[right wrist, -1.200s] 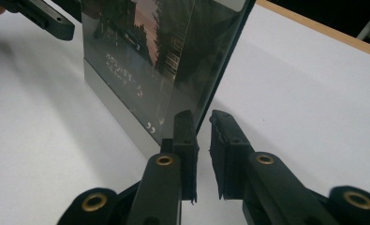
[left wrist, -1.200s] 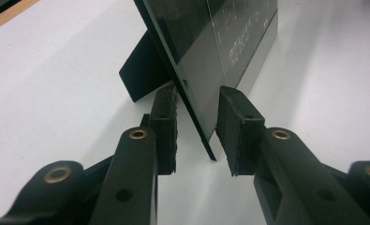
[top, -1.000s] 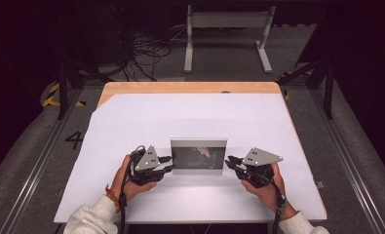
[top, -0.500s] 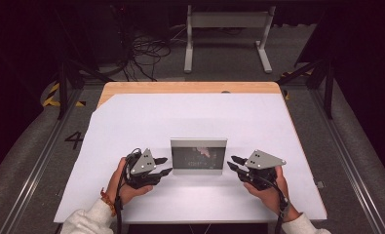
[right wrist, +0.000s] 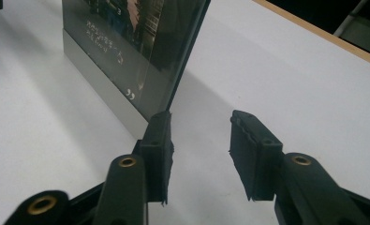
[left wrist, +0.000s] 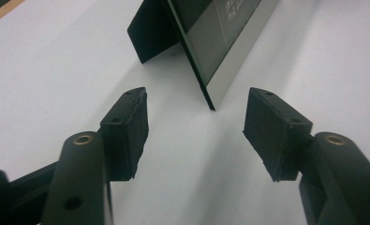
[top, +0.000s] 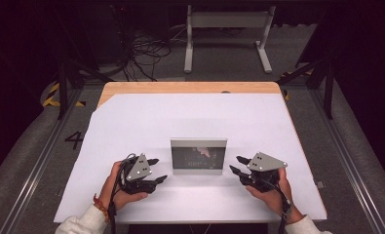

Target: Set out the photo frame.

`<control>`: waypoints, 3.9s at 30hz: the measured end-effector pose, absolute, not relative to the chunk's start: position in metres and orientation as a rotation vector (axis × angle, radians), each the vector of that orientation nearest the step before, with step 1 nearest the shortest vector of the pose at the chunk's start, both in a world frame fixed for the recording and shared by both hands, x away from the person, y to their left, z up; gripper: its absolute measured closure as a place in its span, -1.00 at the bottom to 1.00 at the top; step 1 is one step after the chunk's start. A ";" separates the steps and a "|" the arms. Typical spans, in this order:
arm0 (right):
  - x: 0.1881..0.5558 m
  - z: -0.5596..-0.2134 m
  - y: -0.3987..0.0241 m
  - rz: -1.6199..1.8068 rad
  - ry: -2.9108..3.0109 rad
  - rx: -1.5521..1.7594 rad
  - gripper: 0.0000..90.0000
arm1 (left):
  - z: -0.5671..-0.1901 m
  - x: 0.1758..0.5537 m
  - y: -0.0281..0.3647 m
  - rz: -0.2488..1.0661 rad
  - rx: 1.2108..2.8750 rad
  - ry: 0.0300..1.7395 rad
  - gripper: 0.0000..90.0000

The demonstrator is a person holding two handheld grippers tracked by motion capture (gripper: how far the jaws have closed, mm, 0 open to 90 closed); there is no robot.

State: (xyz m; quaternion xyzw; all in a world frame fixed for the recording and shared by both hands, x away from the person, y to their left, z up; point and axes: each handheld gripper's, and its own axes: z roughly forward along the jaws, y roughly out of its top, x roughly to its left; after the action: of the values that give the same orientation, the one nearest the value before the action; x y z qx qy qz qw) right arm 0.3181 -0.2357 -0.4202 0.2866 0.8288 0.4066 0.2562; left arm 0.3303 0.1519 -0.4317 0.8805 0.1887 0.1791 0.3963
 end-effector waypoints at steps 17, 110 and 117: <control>0.314 -0.425 -0.240 1.068 2.257 0.754 0.01 | -0.441 0.322 0.179 0.480 2.239 0.582 -0.52; 0.287 -0.450 -0.303 0.966 2.168 0.884 -0.69 | -0.457 0.290 0.250 0.506 2.087 0.748 -0.73; 0.285 -0.448 -0.300 0.972 2.165 0.873 -0.69 | -0.457 0.290 0.250 0.512 2.087 0.751 -0.74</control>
State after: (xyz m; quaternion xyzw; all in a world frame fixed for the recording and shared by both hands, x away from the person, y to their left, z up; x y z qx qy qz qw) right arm 0.2847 -0.2998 -0.4480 0.3293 0.8163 0.3666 0.3015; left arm 0.2896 0.2498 -0.4572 0.8324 0.2995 0.2043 0.4191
